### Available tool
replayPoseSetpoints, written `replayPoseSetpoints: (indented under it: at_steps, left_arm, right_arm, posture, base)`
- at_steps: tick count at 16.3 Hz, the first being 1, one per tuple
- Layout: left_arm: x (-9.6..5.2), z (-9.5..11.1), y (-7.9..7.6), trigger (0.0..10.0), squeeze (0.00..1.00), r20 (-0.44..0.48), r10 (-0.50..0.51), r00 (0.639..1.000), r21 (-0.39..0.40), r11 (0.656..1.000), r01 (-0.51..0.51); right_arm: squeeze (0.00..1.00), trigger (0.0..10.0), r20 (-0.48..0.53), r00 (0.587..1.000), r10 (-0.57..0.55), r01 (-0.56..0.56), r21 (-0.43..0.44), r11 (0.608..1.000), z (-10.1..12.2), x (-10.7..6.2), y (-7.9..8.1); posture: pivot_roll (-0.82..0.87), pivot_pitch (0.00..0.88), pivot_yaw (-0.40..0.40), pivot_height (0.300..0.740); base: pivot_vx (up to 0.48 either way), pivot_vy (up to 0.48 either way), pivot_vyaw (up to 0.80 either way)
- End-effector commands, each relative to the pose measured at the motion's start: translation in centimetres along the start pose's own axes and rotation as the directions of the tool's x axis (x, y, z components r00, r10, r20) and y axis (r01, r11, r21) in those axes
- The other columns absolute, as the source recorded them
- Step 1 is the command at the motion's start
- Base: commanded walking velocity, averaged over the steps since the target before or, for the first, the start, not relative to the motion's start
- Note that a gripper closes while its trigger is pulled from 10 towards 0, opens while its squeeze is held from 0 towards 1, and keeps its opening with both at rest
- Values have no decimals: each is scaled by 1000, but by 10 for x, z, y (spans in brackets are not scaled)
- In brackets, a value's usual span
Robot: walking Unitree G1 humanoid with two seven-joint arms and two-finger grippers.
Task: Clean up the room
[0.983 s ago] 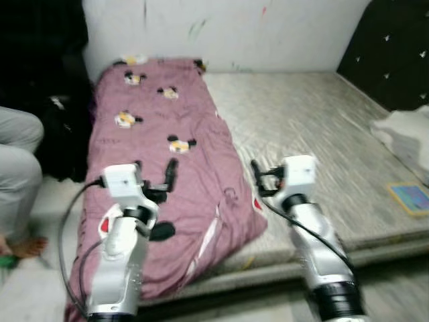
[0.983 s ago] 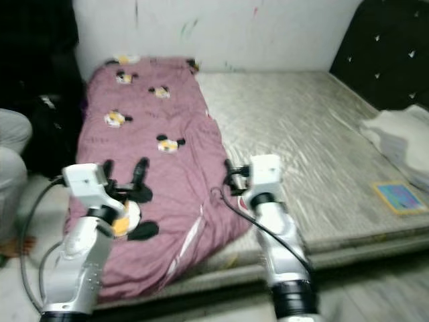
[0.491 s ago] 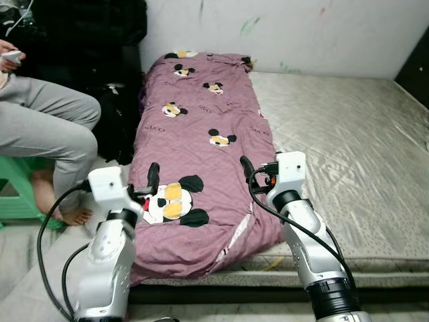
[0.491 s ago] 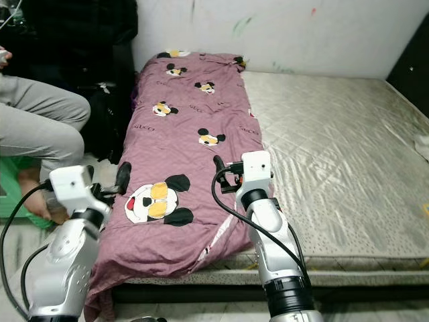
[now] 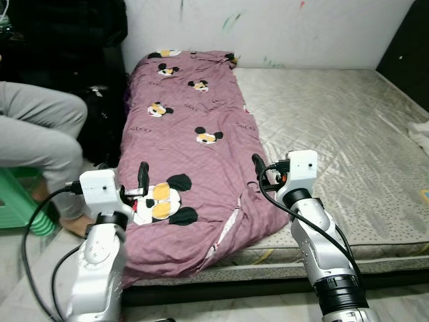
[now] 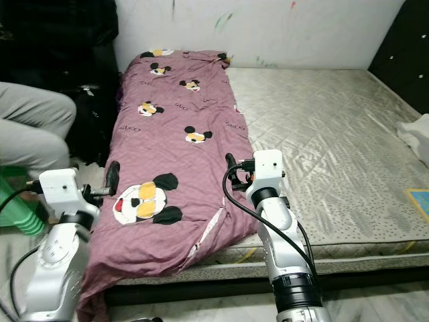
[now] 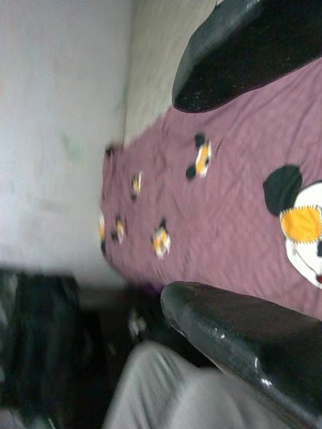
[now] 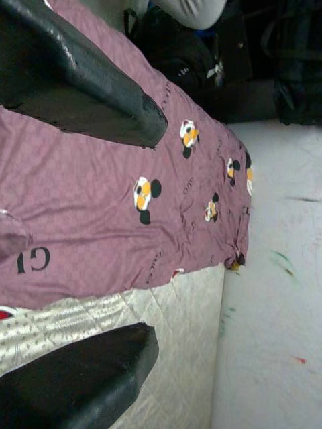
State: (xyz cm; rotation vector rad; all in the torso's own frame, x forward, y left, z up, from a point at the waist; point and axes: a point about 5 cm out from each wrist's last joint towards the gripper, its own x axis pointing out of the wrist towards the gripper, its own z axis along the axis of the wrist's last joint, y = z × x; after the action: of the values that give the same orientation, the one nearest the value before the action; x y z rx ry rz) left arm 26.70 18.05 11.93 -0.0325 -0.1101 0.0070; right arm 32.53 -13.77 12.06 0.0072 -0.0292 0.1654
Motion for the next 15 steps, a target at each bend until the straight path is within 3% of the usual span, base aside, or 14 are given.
replayPoseSetpoints:
  at_steps: [1,3,5,8,11,15]
  left_arm:
    - [-2,2,0,10000,0,24,-39,999,12,999,39]
    - [-9,-3,9,10000,0,-3,16,1000,-7,1000,-16]
    - [-17,-5,7,10000,0,-13,13,1000,10,1000,-12]
    - [-26,-8,2,10000,0,-37,-3,999,-6,1000,2]
    - [-39,-13,1,10000,0,-76,-9,997,-19,1000,7]
    - [-37,-11,-2,10000,0,-83,-14,996,-22,1000,12]
  right_arm:
    - [0,10000,19,1000,-12,12,6,1000,4,1,-6]
    - [0,10000,11,1000,-4,3,49,999,2,-2,-2]
    - [0,10000,-20,1000,-14,16,93,996,-6,-10,2]
    - [0,10000,-31,999,29,-26,100,995,-8,-17,12]
    - [0,10000,-64,997,44,-39,86,996,-15,-26,12]
    - [0,10000,-83,995,47,-40,89,995,-18,-31,14]
  posture:
    - [19,0,-61,740]
    - [27,0,-58,740]
    - [35,0,-57,740]
    - [33,59,-66,740]
    - [26,98,-64,740]
    - [26,120,-57,740]
  base:
    - [0,0,0]
    - [0,0,0]
    - [0,0,0]
    - [0,0,0]
    - [0,0,0]
    - [0,0,0]
